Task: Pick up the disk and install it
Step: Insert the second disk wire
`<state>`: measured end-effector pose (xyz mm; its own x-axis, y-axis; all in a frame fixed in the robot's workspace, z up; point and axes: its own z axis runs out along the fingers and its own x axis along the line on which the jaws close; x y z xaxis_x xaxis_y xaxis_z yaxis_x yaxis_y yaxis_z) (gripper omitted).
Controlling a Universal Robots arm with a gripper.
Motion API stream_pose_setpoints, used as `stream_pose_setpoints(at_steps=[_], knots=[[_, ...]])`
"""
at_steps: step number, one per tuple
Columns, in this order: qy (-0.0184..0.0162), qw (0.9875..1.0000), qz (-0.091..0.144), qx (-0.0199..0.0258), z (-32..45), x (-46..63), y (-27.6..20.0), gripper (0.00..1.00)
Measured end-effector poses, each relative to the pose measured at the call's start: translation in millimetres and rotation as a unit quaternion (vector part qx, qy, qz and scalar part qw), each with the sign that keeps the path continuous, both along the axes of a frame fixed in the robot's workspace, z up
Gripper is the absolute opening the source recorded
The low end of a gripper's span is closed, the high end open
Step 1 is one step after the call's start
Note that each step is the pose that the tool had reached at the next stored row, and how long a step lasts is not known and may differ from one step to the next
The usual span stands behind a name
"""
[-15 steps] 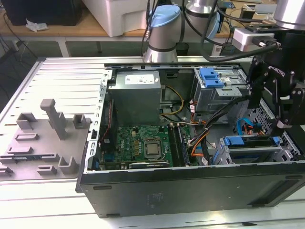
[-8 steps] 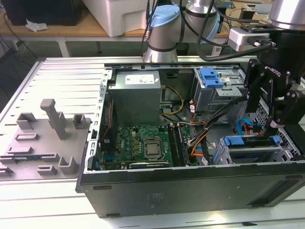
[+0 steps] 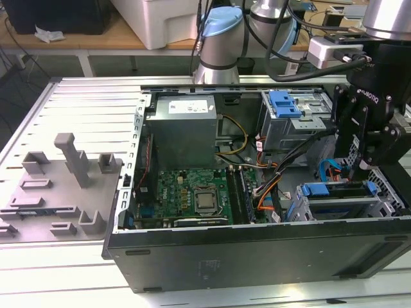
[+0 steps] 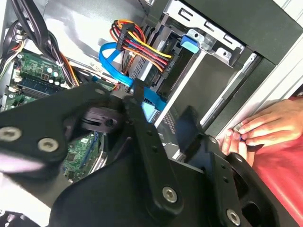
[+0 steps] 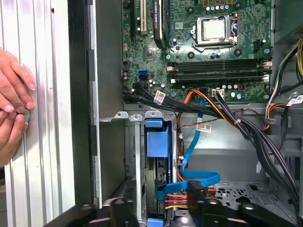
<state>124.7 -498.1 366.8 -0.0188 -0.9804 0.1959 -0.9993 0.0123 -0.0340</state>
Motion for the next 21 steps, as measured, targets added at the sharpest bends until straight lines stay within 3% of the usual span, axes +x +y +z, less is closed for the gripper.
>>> stream_pose_setpoints(at_steps=[1,5,21], knots=[[0.0000,1.0000,0.000,-0.0006,0.1,0.0,0.0,0.48],[0.0000,1.0000,0.000,-0.0048,-0.1,0.0,0.1,0.48],[0.0000,1.0000,0.000,-0.0049,-6.1,3.7,0.9,0.48]])
